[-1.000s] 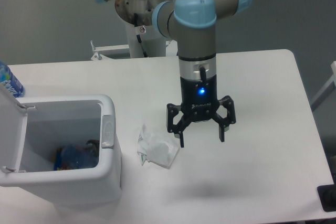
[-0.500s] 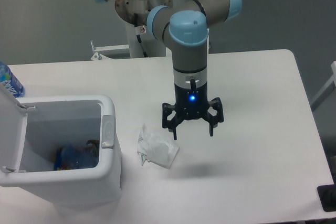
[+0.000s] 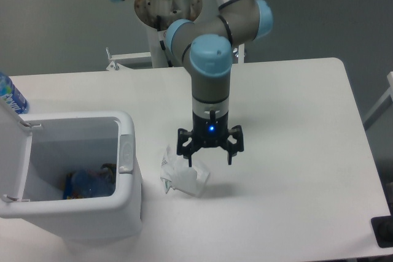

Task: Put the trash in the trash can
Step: 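Move the open gripper over the crumpled white tissue and descend, then pinch the tissue with the gripper and lift it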

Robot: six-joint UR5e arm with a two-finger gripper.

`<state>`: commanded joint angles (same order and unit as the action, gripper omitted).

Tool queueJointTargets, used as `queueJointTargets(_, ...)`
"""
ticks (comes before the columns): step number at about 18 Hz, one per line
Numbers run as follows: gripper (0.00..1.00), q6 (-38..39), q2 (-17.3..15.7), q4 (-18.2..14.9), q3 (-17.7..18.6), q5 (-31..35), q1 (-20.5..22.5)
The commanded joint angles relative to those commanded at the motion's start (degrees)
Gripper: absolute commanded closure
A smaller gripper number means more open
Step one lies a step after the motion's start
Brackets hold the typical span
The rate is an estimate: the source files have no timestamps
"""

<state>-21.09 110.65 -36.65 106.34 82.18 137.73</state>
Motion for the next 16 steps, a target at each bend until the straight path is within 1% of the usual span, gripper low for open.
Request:
queueJointTargets(2, 0.0, 0.0, 0.88, 0.09, -0.08, 0.09, -1.14)
queueJointTargets(4, 0.0, 0.0, 1.24, 0.0, 0.27, 0.0, -1.32)
queueJointTargets(7, 0.0, 0.0, 2.29, 0.09, -0.26, 0.0, -1.85)
queueJointTargets(13, 0.0, 0.0, 2.55, 0.09, 0.27, 0.0, -1.93)
queueJointTargets(16, 0.0, 0.17, 3.34, 0.09, 0.44, 0.18, -2.37)
